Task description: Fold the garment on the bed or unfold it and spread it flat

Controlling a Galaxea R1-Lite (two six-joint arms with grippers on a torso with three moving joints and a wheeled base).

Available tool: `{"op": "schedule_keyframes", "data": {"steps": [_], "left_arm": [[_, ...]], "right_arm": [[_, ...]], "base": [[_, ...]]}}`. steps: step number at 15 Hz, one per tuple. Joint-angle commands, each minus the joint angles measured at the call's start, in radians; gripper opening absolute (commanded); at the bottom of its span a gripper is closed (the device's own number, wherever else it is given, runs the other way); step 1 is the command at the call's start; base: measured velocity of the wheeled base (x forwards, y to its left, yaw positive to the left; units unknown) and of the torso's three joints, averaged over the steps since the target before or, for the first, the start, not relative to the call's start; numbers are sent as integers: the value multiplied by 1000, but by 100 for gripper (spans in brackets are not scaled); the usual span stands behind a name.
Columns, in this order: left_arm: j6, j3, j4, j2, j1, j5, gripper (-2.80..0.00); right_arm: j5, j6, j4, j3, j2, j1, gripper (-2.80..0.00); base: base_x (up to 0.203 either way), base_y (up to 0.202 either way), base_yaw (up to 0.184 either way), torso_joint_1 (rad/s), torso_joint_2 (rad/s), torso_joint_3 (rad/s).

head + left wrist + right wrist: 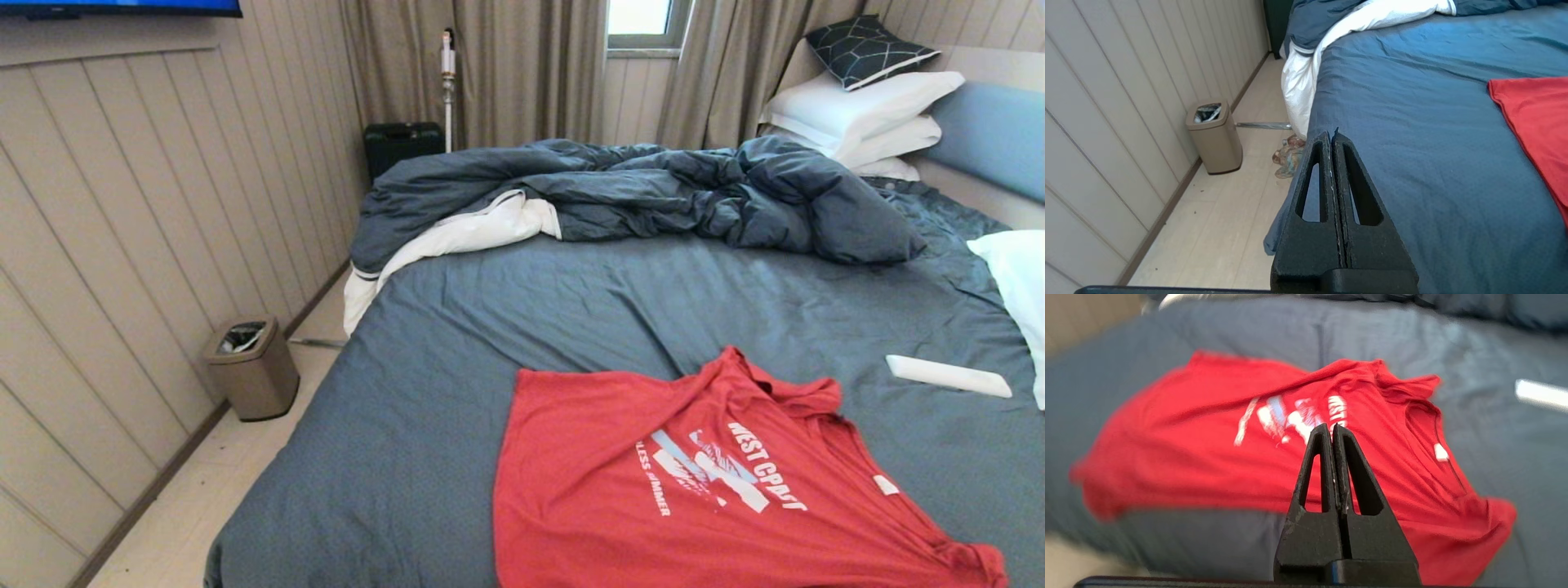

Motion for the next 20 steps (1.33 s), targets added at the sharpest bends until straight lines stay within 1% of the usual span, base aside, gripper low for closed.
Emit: {"op": "schedule_keyframes", "data": {"steps": [1, 2, 3, 4, 5, 6, 7, 8, 10, 12, 13, 16, 20], "left_arm": [[1, 0, -1, 1, 0, 0, -280], [-2, 0, -3, 1, 0, -1, -280], [-3, 0, -3, 1, 0, -1, -280], [-4, 0, -3, 1, 0, -1, -280], [-4, 0, -3, 1, 0, -1, -280], [-1, 0, -3, 1, 0, -1, -280], [-4, 0, -3, 1, 0, 0, -280], [-4, 0, -3, 1, 0, 0, -280], [-12, 0, -4, 1, -1, 3, -280], [-58, 0, -10, 1, -1, 8, -280], [-69, 0, -10, 1, -3, 10, -280], [-83, 0, -12, 1, -3, 10, -280], [-84, 0, -12, 1, -3, 10, -280]], "right_arm": [[-43, 66, -10, 0, 7, 31, -280], [-44, 73, -12, 0, 8, 31, -280], [-40, 66, -12, 0, 6, 31, -280], [-36, 49, -12, 0, 5, 12, -280], [-35, 31, -11, 0, 4, -44, -280], [-33, 17, -9, 0, 0, -129, -280], [-32, 13, -7, 0, -6, -183, -280], [-31, 16, 0, 0, -26, -198, -280], [-24, 27, 11, 0, -75, -140, -280], [-27, 64, 12, 0, -77, -138, -280], [-37, 70, 12, 0, -77, -138, -280], [-38, 71, 12, 0, -77, -138, -280], [-39, 71, 11, 0, -77, -138, -280]], "base": [[0, 0, 0, 0, 0, 0], [0, 0, 0, 0, 0, 0], [0, 0, 0, 0, 0, 0], [0, 0, 0, 0, 0, 0], [0, 0, 0, 0, 0, 0], [0, 0, 0, 0, 0, 0], [0, 0, 0, 0, 0, 0], [0, 0, 0, 0, 0, 0], [0, 0, 0, 0, 0, 0], [0, 0, 0, 0, 0, 0], [0, 0, 0, 0, 0, 0], [0, 0, 0, 0, 0, 0], [0, 0, 0, 0, 0, 0]]}}
